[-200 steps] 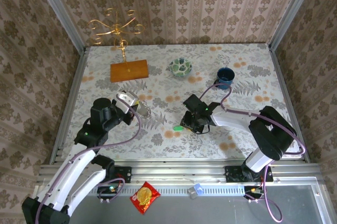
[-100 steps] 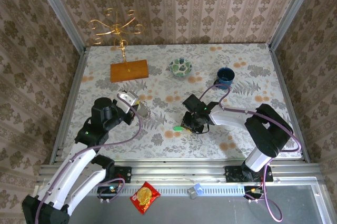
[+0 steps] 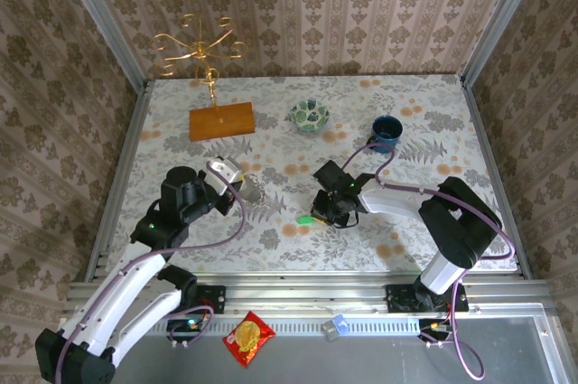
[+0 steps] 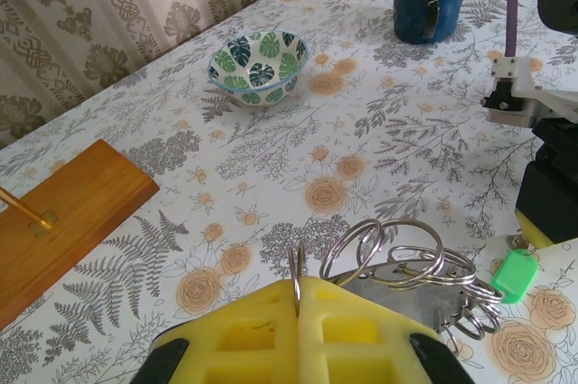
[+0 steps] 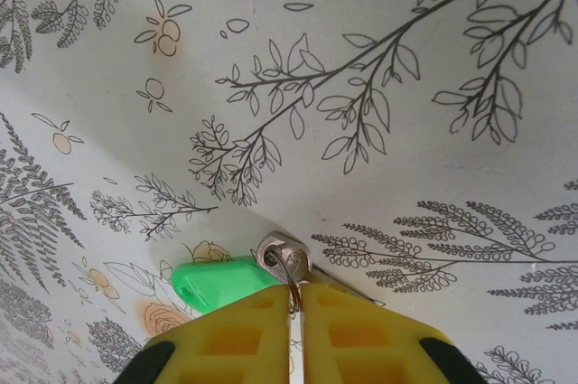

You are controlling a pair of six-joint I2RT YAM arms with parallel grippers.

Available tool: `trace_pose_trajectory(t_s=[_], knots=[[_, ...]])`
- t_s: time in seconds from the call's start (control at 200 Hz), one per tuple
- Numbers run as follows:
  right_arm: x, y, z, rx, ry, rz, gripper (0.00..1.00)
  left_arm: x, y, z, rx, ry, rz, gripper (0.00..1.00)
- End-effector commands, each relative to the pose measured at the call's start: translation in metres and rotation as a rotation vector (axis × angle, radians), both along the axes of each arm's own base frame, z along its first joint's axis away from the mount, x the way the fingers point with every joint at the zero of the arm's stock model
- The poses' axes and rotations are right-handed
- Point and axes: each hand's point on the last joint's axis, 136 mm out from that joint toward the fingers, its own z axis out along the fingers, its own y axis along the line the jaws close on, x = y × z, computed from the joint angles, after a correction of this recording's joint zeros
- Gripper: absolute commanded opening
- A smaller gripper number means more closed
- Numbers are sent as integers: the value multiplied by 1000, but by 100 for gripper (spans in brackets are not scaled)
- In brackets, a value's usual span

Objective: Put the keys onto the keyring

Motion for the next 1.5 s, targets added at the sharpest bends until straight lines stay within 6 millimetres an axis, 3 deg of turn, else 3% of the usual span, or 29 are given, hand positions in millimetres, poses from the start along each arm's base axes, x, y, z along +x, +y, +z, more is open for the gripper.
trace_pose_trajectory(t_s=[0.0,0.405,0.745,1.085,1.29,1.495], knots=[[6,6,5,18,-10,8,7,2,-4,25,-15,-73,-14,0],[9,6,14,13,-39,38,0,2,-4,24,-4,-74,-16,0],[-1,-10,21,-99,-34,171,0,2,-6,20,6,-69,-22,0],[11,6,14,-85,-35,212,0,1,-6,18,16,-61,-25,0],[14,-4,16,-141,-42,189,25,1,-6,18,19,-63,-27,0],[13,-17,16,-214,-21,133,32,2,-7,16,22,-64,-25,0]])
